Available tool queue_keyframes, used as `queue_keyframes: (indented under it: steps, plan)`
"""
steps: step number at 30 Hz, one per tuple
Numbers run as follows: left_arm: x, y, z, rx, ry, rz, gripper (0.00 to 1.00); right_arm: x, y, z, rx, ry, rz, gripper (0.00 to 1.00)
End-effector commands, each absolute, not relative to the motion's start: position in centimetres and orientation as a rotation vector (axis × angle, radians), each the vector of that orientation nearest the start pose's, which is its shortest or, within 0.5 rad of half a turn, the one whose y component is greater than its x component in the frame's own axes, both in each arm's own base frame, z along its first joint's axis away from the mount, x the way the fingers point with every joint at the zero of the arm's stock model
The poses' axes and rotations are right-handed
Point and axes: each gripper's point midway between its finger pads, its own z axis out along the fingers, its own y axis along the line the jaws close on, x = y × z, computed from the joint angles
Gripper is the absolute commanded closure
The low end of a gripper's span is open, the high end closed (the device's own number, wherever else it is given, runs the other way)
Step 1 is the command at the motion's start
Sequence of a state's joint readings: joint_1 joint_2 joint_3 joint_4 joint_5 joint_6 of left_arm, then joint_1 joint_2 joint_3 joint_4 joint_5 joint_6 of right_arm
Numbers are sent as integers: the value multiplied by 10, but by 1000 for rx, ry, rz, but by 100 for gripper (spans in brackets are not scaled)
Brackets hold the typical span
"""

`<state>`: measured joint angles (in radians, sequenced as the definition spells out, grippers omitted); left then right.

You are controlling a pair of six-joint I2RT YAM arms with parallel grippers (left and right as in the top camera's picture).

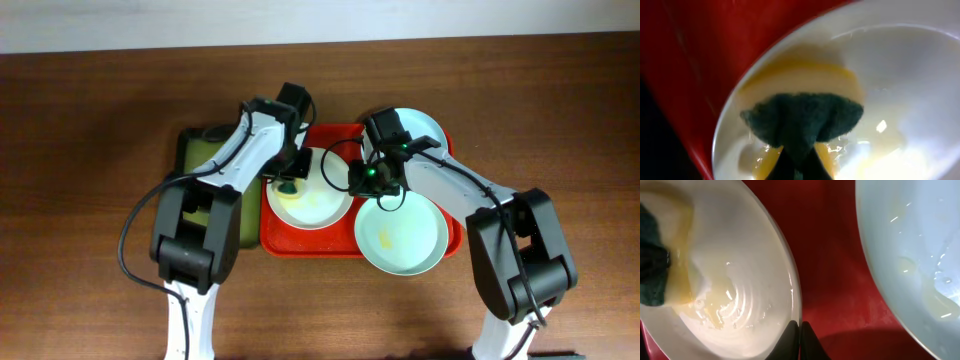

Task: Clean dirty plates on tray and stack at the side
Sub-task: 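Scrub the white plate with the sponge in the left gripper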

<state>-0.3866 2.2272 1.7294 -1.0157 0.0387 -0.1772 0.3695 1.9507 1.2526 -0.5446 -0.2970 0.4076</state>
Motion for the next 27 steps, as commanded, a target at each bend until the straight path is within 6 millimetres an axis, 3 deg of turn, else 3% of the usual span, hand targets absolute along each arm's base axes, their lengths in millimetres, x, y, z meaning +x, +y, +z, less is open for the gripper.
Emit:
queue_keyframes:
  steps: [1,4,6,8,10,12,13,15,16,17,19,21,22,23,25,27]
  plan:
    - [392,-155,1,167,3112,16,100,371,202,19,-36,2903,593,96]
    - [343,-200,8,347,3266,-465,100,371,202,19,-35,2902,594,96]
    - [341,-217,16,437,3227,-642,100,371,202,19,-36,2902,593,96]
    - [365,-216,38,434,3148,-672,100,371,202,19,-36,2902,593,96]
    - [383,-201,56,372,3127,-593,100,371,202,19,-36,2902,594,96]
    - [388,-169,52,333,3164,-297,100,371,202,19,-36,2902,594,96]
    - [385,-159,45,308,3179,-177,100,371,202,19,-36,2902,593,96]
    - [373,-161,23,321,3196,-100,98,371,202,19,-36,2903,594,96]
    - [370,-158,13,272,3201,-35,94,371,202,19,-36,2903,594,96]
    - [368,-144,4,165,3188,120,97,371,202,19,-36,2903,593,96]
    - [362,-144,-9,152,3190,131,100,371,202,19,-35,2903,594,96]
    - [342,-174,-11,237,3265,-132,100,371,202,19,-35,2903,594,96]
    - [328,-208,-4,361,3278,-469,100,371,202,19,-35,2902,594,96]
    - [322,-224,3,400,3268,-644,100,371,202,19,-35,2902,594,96]
    - [326,-238,15,399,3233,-782,100,371,202,19,-36,2902,594,96]
    - [347,-241,29,436,3159,-763,100,371,202,19,-36,2902,594,96]
